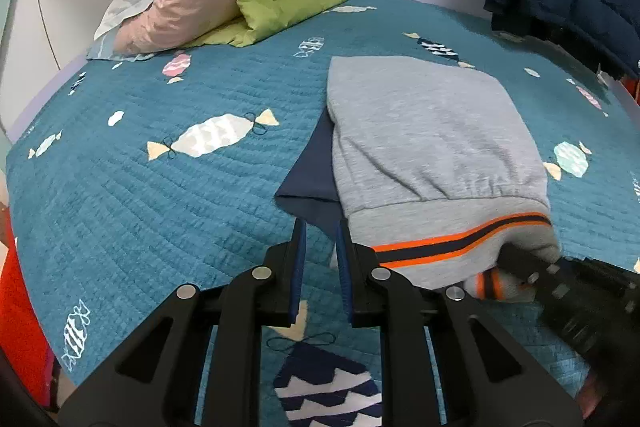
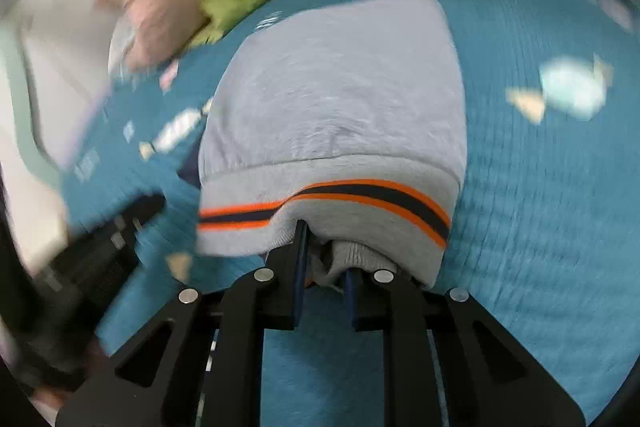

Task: Fold large clothes

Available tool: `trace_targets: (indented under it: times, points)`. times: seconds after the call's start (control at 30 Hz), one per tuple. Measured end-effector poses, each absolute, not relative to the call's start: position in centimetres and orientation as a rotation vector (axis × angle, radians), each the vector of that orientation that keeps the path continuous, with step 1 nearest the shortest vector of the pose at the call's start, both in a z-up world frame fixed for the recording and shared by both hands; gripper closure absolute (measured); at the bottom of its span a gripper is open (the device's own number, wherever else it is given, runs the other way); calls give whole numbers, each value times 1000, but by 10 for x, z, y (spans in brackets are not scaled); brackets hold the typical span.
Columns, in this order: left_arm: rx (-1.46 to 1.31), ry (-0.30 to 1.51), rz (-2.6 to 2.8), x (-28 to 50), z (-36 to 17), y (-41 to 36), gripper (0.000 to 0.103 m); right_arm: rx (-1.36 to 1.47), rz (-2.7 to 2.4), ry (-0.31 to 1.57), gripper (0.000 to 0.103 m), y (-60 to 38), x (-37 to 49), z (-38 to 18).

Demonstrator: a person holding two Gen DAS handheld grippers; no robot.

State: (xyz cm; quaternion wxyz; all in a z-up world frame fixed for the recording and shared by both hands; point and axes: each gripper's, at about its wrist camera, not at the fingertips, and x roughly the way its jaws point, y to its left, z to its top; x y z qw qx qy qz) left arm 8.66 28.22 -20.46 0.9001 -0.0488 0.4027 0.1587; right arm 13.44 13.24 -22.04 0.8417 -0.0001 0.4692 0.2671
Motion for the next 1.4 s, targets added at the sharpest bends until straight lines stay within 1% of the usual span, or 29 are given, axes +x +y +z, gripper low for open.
trace_targets:
  times: [0.03,0.1,0.13,0.2,0.3,0.43,0.53,0.6,0.73,0.83,0.9,0.97,1.0,1.03,1.1,1.17,1.2,1.27,1.33,1.4]
  points:
    - [-101,834,324,87,-205,282,87,-48,574,972,88,135,132,-223]
    - [-87,845,329,89,-207,280,87,-80,607,1000,89,133,131,-223]
    - [-76,846,333,89,-208,279,87,-59,642,1036,92,128,129,-221]
    - [-77,845,329,88,-209,280,87,-107,638,1027,98,120,126,-223]
    - [-115,864,335,91,-212,285,87,-135,642,1016,99,117,127,-234]
    - [-113,850,336,90,-209,285,87,-173,611,880,100,130,129,-230]
    - [-119,856,340,91,-210,285,87,-277,574,760,100,152,133,-230]
    - [-122,852,339,92,-208,285,87,-325,570,723,100,166,140,-234]
    - [-128,851,335,94,-206,285,87,-284,558,768,99,167,153,-242]
    - [-114,844,327,93,-204,283,87,-177,625,912,98,147,153,-240]
    - [-111,845,327,93,-203,283,87,-97,670,965,97,132,153,-231]
    - [-107,842,327,94,-201,283,87,-49,722,1020,91,120,150,-220]
    - [-106,840,326,95,-200,283,87,-30,745,1051,82,115,148,-215]
    - [-106,836,322,96,-199,283,87,0,773,1082,63,108,144,-208]
    - [-103,827,316,99,-194,283,87,84,852,1086,40,89,132,-187]
    - [-104,819,302,103,-191,281,87,115,888,1029,40,77,125,-167]
    - [-105,817,295,106,-190,281,87,124,851,966,41,71,128,-156]
    - [-119,818,271,116,-189,278,87,129,766,890,53,69,149,-148]
    - [-161,818,222,125,-188,276,87,193,710,921,80,74,176,-158]
    - [-210,829,151,133,-192,274,87,248,708,999,90,90,191,-182]
